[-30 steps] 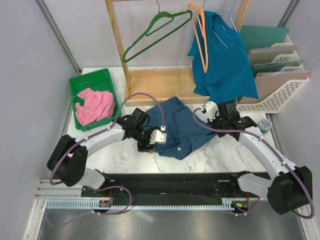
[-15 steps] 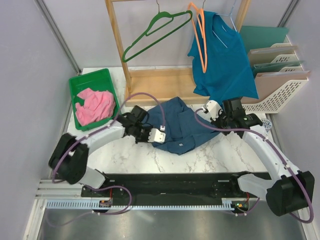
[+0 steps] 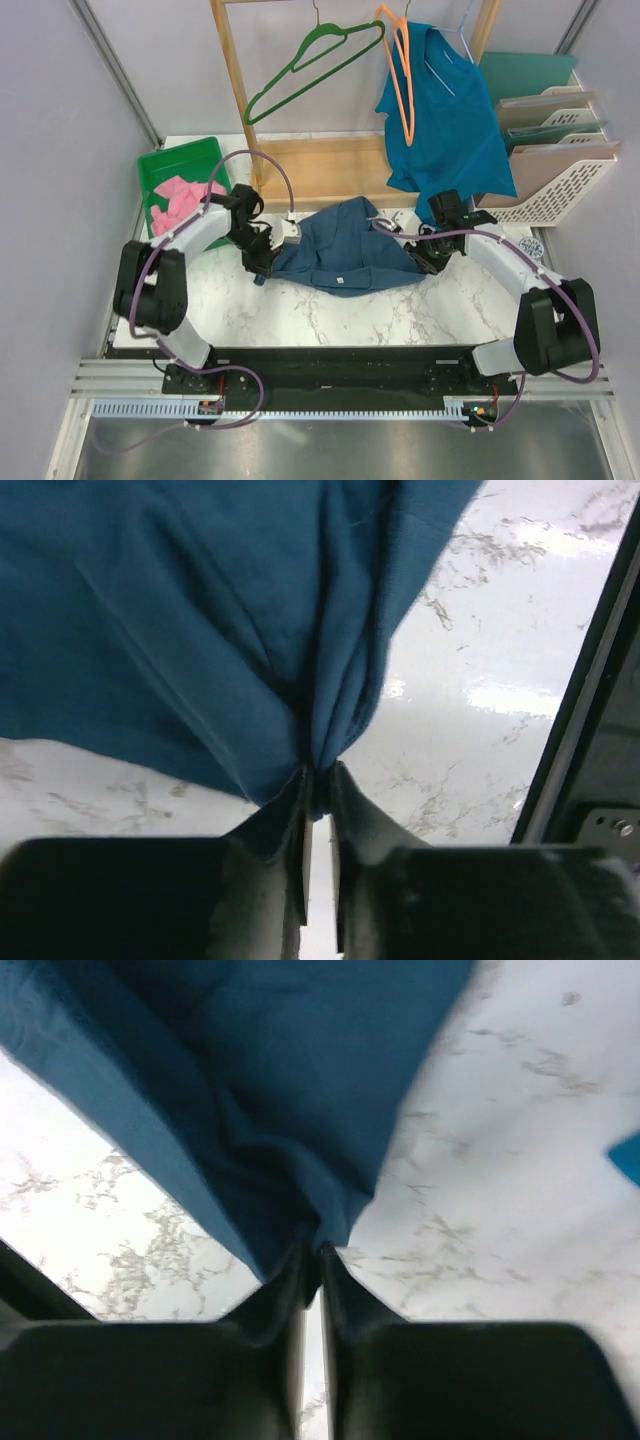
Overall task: Place the t-shirt on the hanger
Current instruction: Flatten out the T-shirt at the center of the board.
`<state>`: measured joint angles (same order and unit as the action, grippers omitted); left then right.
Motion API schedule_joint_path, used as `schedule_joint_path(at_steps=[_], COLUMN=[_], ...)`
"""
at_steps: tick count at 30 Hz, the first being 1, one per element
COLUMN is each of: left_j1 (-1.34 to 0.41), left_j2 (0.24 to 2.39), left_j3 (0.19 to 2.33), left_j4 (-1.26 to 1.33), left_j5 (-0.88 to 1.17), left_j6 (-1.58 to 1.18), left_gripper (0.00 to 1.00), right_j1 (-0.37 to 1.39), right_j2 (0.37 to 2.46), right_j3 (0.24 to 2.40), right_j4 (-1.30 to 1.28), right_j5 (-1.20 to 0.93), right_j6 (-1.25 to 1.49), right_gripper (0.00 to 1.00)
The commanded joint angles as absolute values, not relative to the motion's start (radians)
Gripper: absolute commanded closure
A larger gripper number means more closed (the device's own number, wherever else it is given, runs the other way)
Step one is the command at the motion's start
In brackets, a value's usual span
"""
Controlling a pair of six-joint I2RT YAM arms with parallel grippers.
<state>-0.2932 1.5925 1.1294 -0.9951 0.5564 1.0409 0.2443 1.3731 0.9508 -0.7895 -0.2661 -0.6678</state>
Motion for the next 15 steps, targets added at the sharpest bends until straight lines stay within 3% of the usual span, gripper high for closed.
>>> schedule_joint_path(at_steps=[1, 3, 6, 11, 15], left_j1=[-0.245, -0.235, -0.251, -0.386, -0.479], left_j2=[1.660, 1.590, 1.472, 1.330, 1.336], left_j3=[1.180, 1.158, 1.100, 1.022, 0.922], left_j4=[-0.966, -0.985, -0.997, -0.956, -0.752], left_j5=[0.583, 0.621, 0.686, 0.709, 0.632], left_j6=[0.956, 0.992, 1.052, 1.060, 1.009], left_gripper=[0.73, 0.59, 0.38, 0.36, 0.37], right_j1=[0.216, 0.172, 0.124, 0.136, 0.259], right_j2=[1.402, 1.375, 1.277, 1.135, 1.183], right_j3=[0.989, 1.012, 1.003, 0.908, 0.870], right_j4=[-0.798, -0.839, -0.894, -0.920, -0.803], right_j5=[-0.377, -0.405, -0.466, -0.670, -0.661], right_j6=[-0.758, -0.819, -0.971, -1.181, -1.151], right_gripper=[0.40, 0.27, 0.26, 0.25, 0.23])
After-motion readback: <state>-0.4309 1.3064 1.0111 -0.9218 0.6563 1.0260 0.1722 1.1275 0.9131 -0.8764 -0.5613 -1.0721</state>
